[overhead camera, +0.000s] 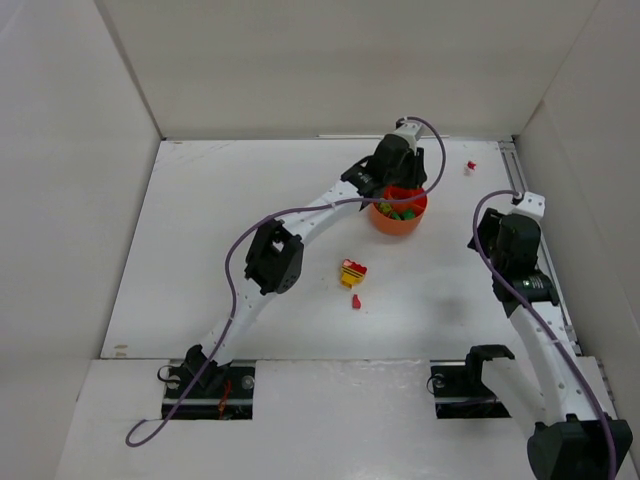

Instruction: Sort the legos into containers by color

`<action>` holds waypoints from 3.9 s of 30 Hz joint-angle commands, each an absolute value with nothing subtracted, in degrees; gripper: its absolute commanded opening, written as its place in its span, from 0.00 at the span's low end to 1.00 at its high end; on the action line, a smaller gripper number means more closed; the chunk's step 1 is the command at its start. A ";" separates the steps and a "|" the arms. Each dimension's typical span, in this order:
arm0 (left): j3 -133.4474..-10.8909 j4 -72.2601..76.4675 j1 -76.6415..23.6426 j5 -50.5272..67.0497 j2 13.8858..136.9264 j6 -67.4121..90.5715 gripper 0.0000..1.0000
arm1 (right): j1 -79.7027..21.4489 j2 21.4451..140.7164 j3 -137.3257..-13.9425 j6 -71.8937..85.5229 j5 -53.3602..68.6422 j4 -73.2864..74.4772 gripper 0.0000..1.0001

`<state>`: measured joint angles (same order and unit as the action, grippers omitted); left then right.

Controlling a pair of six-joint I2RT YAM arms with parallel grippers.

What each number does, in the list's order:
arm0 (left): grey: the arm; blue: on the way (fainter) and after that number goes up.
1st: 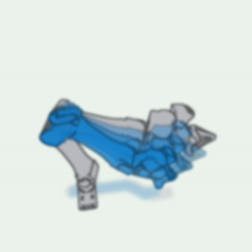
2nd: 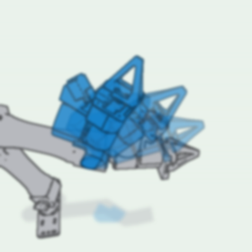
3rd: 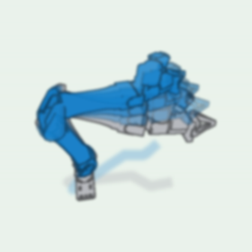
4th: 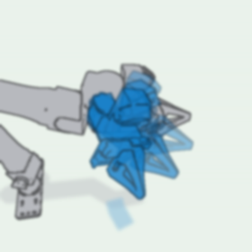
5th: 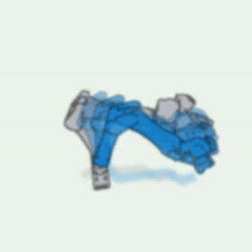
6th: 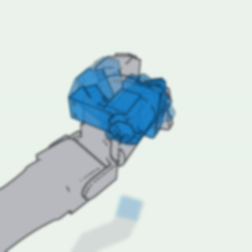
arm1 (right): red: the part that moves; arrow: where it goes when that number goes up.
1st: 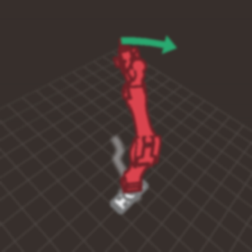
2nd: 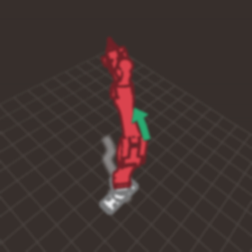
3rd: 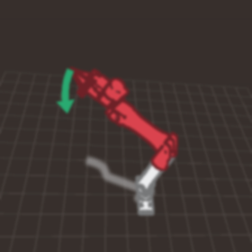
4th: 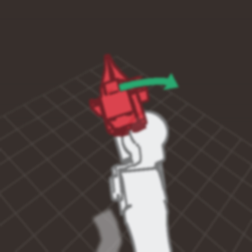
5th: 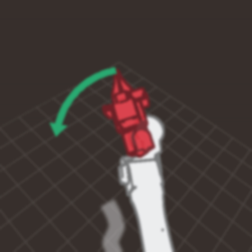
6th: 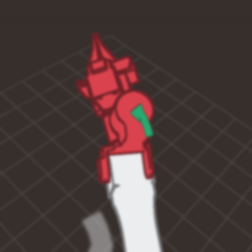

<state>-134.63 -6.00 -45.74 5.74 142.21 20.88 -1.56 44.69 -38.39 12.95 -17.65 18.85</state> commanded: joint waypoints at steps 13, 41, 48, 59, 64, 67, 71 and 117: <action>-129.82 -4.31 -45.79 6.77 125.70 16.71 0.96 | -1.32 51.49 -41.30 11.78 -16.87 13.71 0.66; -67.95 -12.21 -35.16 -6.15 74.10 28.29 1.00 | -5.44 91.23 -82.27 14.67 -34.63 28.83 0.72; -58.99 -13.36 -35.16 -3.26 66.02 34.18 1.00 | -10.54 88.69 -77.18 11.25 -31.82 26.72 0.72; -40.17 -14.93 -35.16 -2.55 51.86 44.30 1.00 | -37.39 75.23 -55.21 6.40 -13.62 22.41 0.71; -35.61 -17.05 -35.16 -3.08 46.16 46.49 1.00 | -49.90 74.71 -47.47 12.37 -10.47 18.30 0.67; -34.37 -17.05 -35.16 -3.08 44.21 47.02 1.00 | -54.92 77.07 -44.66 15.11 -9.49 14.78 0.67; -33.14 -17.58 -35.16 -3.08 42.90 47.02 1.00 | -55.99 81.99 -44.12 18.81 -9.49 10.30 0.62; -41.04 -0.62 -38.23 4.66 72.67 34.81 1.00 | -11.87 94.21 -80.07 -1.58 -0.01 20.74 0.14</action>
<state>-37.19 -3.66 -37.12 3.95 71.61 38.00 -12.29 92.73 -76.58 0.14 -5.10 22.26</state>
